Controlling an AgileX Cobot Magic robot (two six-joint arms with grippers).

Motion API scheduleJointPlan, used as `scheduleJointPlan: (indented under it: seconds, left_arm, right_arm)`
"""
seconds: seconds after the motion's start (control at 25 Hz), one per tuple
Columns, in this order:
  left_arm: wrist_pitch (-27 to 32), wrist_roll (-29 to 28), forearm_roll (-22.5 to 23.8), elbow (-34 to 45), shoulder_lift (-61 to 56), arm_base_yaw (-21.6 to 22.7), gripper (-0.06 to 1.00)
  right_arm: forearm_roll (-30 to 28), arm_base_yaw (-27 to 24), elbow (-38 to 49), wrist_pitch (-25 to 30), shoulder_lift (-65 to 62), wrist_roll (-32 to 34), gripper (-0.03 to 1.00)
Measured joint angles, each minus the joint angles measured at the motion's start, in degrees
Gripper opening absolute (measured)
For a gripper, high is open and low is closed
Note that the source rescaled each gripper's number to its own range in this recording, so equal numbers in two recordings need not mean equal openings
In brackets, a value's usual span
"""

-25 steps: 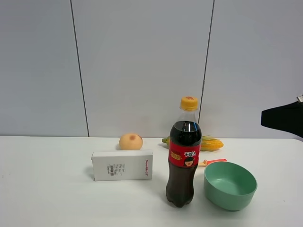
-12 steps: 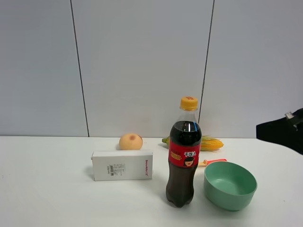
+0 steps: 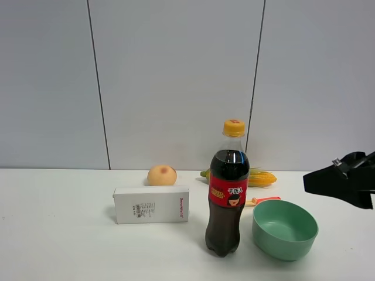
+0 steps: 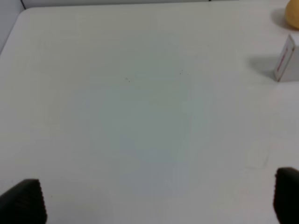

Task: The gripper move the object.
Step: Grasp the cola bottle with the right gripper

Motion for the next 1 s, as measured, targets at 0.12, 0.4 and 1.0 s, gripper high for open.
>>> scheduleJointPlan:
  seconds: [0.12,0.4,1.0]
  left_arm:
    - [0.0,0.0,0.0,0.0,0.0,0.0,1.0]
    - [0.0,0.0,0.0,0.0,0.0,0.0,1.0]
    - [0.0,0.0,0.0,0.0,0.0,0.0,1.0]
  right_arm:
    - [-7.91,0.58,-2.5,-1.94,0.0,9.24,0.95]
    - [-21.25,16.22,-4.08,-17.47,0.0,23.7,0.95]
    - [-61.86,29.18,-1.63,-41.15,5.91,74.0,0.95]
